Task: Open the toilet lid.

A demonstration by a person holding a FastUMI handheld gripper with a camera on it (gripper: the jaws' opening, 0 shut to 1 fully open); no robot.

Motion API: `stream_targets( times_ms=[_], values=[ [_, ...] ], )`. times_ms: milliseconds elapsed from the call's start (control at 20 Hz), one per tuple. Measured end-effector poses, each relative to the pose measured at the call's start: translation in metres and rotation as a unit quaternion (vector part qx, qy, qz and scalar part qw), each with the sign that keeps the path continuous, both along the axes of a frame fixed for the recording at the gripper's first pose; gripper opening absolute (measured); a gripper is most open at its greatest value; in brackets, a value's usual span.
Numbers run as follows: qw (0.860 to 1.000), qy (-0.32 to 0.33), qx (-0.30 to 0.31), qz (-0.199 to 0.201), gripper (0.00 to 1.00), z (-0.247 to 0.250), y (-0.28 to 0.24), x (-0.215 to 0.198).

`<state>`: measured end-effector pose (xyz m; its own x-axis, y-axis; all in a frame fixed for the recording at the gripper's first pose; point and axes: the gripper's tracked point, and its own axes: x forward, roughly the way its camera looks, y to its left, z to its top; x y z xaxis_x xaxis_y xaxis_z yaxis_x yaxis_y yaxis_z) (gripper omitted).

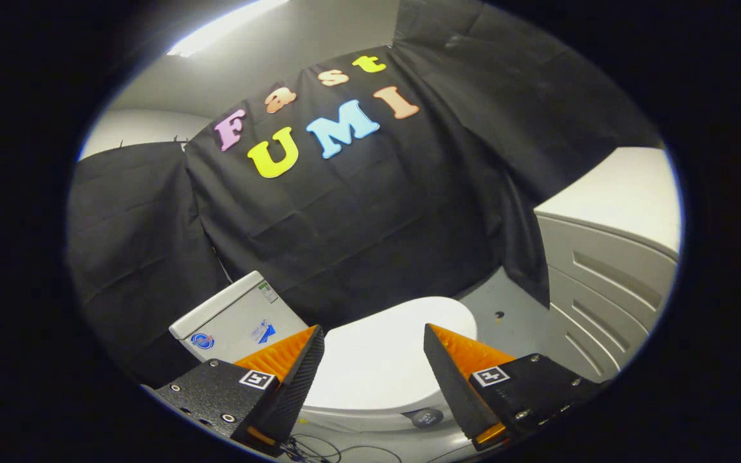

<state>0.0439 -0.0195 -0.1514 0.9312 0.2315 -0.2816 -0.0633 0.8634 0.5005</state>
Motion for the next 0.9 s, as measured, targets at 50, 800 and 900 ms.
stream_targets(
  times_ms=[50,800,900],
  values=[
    [1.000,0.015,0.013,0.004,0.95,-0.012,-0.001,-0.002],
    [0.964,0.218,0.148,0.018,0.94,-0.154,-0.015,-0.025],
    [0.955,0.245,0.164,0.020,0.94,-0.169,-0.011,-0.032]
  ],
)
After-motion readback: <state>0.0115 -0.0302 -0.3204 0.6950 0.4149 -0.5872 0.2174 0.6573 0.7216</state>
